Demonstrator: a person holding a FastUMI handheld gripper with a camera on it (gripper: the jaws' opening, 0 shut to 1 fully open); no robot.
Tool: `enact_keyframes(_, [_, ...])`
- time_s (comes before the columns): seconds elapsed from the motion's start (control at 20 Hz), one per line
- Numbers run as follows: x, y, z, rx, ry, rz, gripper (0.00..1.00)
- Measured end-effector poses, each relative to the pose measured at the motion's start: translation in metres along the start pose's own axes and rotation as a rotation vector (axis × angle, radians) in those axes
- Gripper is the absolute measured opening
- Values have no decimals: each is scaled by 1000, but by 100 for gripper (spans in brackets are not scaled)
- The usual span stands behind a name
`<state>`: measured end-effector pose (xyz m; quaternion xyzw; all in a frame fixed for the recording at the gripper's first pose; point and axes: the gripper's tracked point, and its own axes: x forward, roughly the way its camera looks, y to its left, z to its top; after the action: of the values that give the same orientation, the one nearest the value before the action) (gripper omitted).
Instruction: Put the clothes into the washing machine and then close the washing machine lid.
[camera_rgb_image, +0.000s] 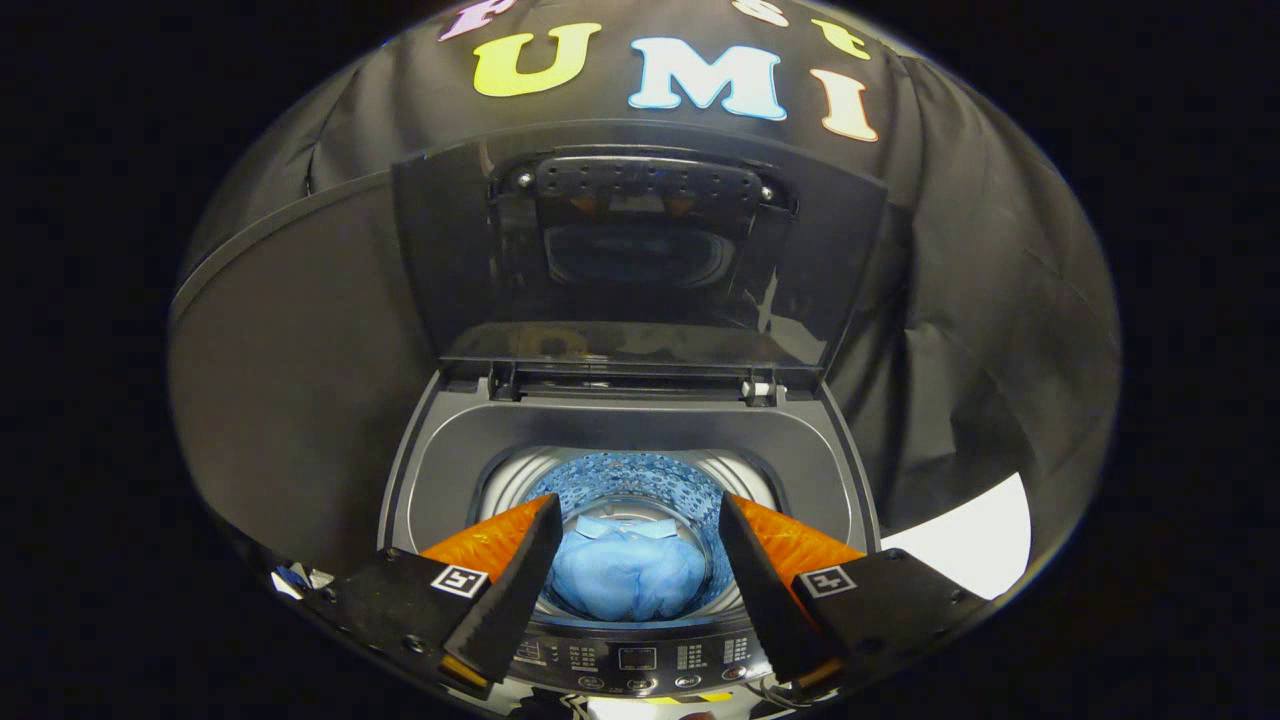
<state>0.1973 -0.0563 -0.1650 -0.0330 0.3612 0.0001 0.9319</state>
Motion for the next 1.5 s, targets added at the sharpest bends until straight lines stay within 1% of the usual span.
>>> enact_keyframes(0.3, [-28, 10, 67, 5, -235, 37, 97])
enact_keyframes(0.5, [-46, 12, 113, -20, -366, 37, 97])
enact_keyframes(0.75, [-53, 12, 165, -14, -478, 48, 97])
enact_keyframes(1.0, [-43, 9, 208, 27, -528, 65, 97])
enact_keyframes(1.25, [-22, 5, 241, 80, -557, 75, 97])
enact_keyframes(1.5, [16, 1, 252, 124, -512, 53, 97])
